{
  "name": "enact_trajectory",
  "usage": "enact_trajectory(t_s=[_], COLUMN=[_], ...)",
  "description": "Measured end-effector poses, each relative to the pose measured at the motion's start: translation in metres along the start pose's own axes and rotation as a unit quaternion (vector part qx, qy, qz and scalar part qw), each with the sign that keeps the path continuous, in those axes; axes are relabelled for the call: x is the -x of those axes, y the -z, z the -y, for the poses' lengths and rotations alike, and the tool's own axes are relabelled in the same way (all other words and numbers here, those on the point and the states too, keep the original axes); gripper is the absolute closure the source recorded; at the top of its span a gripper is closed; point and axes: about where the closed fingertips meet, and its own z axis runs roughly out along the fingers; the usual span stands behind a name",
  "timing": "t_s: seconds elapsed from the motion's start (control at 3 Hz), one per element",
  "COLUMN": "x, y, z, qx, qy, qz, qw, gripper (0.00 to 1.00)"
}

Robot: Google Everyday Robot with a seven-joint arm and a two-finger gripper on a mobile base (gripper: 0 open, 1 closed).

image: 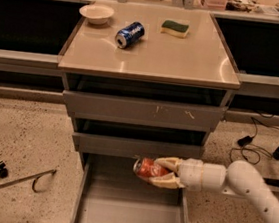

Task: Pick coke can from bottom drawer and place on counter

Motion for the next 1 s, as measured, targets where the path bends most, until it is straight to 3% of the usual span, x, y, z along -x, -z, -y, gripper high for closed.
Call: enact_trajectory(t_s=[0.33,0.67,1.0], x=[0.095,0.175,0.225], y=[0.034,0.051,0.058], z=[0.003,0.016,0.018], qx=[0.033,0.05,0.031], qy=[0.038,0.064,0.101], qz=[0.031,0.048,0.051], qw=[0.9982,0.9955,0.9931], gripper=[1.0,1.0,1.0])
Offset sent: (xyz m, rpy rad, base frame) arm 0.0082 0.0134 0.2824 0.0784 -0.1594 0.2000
